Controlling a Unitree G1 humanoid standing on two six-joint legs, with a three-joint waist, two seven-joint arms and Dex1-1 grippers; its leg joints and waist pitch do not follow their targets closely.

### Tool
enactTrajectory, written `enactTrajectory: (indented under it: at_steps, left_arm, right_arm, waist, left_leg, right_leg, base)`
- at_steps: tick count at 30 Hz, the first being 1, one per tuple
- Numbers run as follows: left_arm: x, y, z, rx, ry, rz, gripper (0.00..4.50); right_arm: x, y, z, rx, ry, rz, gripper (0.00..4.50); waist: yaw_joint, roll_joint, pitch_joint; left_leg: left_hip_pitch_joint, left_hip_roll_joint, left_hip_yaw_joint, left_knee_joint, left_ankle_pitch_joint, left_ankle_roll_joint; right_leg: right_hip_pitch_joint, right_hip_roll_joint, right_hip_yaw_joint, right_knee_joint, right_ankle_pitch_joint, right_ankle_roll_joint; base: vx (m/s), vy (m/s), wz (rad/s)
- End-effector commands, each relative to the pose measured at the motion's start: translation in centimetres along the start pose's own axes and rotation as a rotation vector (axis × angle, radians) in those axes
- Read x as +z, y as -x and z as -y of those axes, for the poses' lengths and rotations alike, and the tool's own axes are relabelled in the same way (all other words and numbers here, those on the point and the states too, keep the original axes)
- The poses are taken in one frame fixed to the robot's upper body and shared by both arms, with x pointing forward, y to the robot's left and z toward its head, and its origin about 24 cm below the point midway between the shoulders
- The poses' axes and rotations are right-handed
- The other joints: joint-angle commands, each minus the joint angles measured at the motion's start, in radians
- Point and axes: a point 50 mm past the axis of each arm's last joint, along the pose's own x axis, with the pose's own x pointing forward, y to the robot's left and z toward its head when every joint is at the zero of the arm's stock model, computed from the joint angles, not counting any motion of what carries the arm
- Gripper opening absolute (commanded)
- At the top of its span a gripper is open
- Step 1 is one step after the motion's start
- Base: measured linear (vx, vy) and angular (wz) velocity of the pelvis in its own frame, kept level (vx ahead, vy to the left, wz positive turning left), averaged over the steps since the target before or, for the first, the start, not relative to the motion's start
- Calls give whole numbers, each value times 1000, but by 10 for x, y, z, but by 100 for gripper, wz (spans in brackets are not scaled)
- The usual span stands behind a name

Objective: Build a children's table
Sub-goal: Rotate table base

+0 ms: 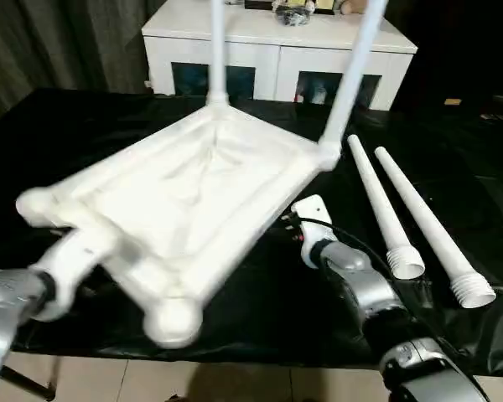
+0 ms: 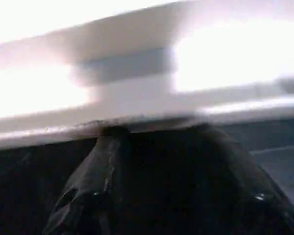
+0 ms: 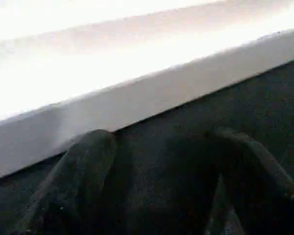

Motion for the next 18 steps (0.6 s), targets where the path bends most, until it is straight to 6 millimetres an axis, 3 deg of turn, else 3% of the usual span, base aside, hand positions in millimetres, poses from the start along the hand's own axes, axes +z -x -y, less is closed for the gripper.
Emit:
enactTrajectory:
  at_steps: [1,4,8,9,13,14,15,17,18]
  left_arm:
    - [12,-6,15,-72,-45,55,253]
    - [26,-23,35,-138,-73,109,253]
    - [44,-39,48,-178,-92,182,253]
    - [47,-42,51,-189,-96,194,253]
    - [59,-55,60,-205,-127,232,253]
    - [68,-63,67,-217,-149,260,253]
    - [73,-66,70,-224,-153,275,253]
    - [76,-67,72,-231,-153,285,253]
    - [85,-70,77,-241,-169,308,253]
  right_arm:
    - [8,-3,-4,30,6,30,354]
    - [12,-5,-9,75,11,60,354]
    - [16,-5,-14,118,18,93,354]
    - [17,-5,-15,131,17,100,354]
    - [17,-4,-18,154,30,113,354]
    - [18,-3,-17,152,34,121,354]
    - [18,-2,-16,150,36,125,354]
    - [18,-1,-15,149,38,128,354]
    - [19,3,-12,142,55,143,354]
  waist:
    - [-10,21,-45]
    - [-12,21,-46]
    - [-14,19,-47]
    - [-13,25,-48]
    - [-20,20,-48]
    - [-21,29,-49]
    - [-22,23,-49]
    - [-24,24,-50]
    - [-24,29,-51]
  left_leg:
    - [19,8,-8,-91,-519,-48]
    - [18,9,-6,-91,-501,-47]
    - [15,7,-5,-89,-494,-44]
    - [15,5,-5,-88,-494,-44]
    - [12,6,-5,-87,-490,-39]
    - [11,5,-8,-87,-490,-41]
    - [14,4,-5,-84,-492,-38]
    - [10,5,-6,-86,-484,-36]
    - [10,7,-7,-86,-479,-35]
  right_leg:
    - [16,-27,28,-84,-480,-124]
    - [18,-27,30,-82,-470,-123]
    - [21,-27,29,-83,-472,-121]
    - [21,-27,28,-85,-485,-115]
    - [23,-27,26,-89,-491,-114]
    - [25,-29,26,-87,-490,-115]
    - [23,-26,24,-92,-499,-110]
    - [27,-27,24,-89,-482,-118]
    - [27,-28,25,-89,-473,-124]
  base:
    - [0,0,0]
    - [0,0,0]
    - [0,0,0]
    - [0,0,0]
    - [0,0,0]
    - [0,0,0]
    - [0,0,0]
    - [0,0,0]
    - [0,0,0]
